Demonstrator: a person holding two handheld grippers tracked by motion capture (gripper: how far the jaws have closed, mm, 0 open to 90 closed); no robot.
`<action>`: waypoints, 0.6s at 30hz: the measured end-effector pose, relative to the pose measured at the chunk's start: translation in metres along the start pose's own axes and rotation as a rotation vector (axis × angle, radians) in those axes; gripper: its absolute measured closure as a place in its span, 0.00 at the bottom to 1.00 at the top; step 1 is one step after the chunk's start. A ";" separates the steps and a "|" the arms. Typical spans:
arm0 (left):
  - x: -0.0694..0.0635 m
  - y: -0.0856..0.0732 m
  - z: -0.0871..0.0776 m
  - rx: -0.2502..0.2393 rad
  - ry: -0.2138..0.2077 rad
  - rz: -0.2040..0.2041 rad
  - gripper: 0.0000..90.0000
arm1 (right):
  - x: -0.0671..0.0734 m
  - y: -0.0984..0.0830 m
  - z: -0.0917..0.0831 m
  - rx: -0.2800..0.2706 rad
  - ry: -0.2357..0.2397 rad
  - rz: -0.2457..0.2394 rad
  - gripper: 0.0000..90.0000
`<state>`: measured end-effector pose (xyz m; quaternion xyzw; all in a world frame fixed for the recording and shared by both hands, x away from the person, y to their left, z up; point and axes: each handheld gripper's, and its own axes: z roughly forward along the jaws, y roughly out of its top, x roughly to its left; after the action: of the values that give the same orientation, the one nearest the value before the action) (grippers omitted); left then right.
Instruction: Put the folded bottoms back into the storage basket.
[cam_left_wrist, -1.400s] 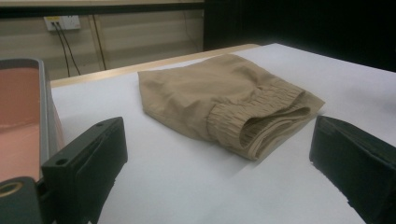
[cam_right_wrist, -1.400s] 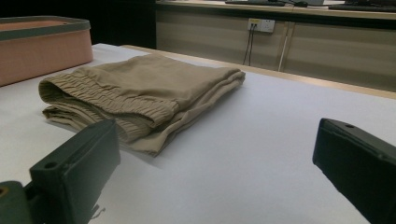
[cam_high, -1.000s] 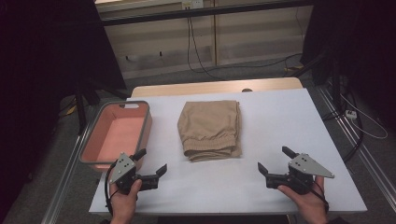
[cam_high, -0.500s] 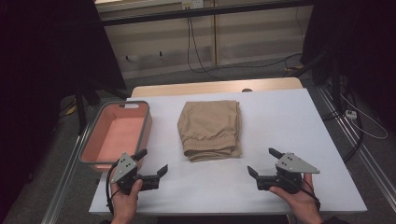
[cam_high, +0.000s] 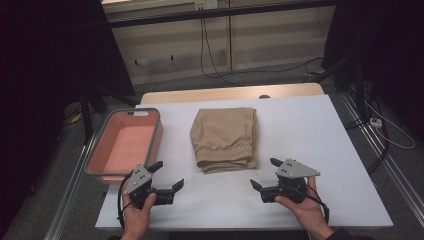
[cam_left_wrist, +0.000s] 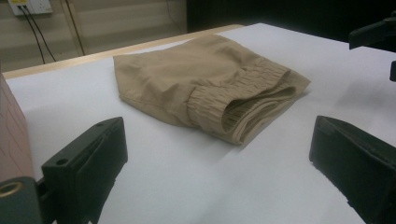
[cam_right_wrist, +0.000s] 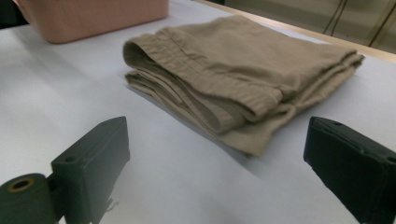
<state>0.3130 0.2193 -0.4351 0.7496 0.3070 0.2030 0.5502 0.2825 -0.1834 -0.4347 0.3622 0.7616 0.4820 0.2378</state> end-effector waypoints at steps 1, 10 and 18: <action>0.000 0.000 0.000 0.000 0.002 0.001 0.05 | 0.002 0.002 0.002 0.000 0.004 -0.010 0.07; 0.000 0.000 0.001 0.012 -0.007 0.004 0.05 | 0.009 0.018 0.032 0.137 0.098 -0.092 0.07; -0.003 -0.001 0.002 0.022 -0.033 0.005 0.04 | 0.009 0.034 0.058 0.214 0.138 -0.145 0.06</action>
<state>0.3122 0.2156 -0.4363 0.7597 0.2983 0.1882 0.5463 0.3292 -0.1343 -0.4287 0.2956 0.8474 0.4032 0.1789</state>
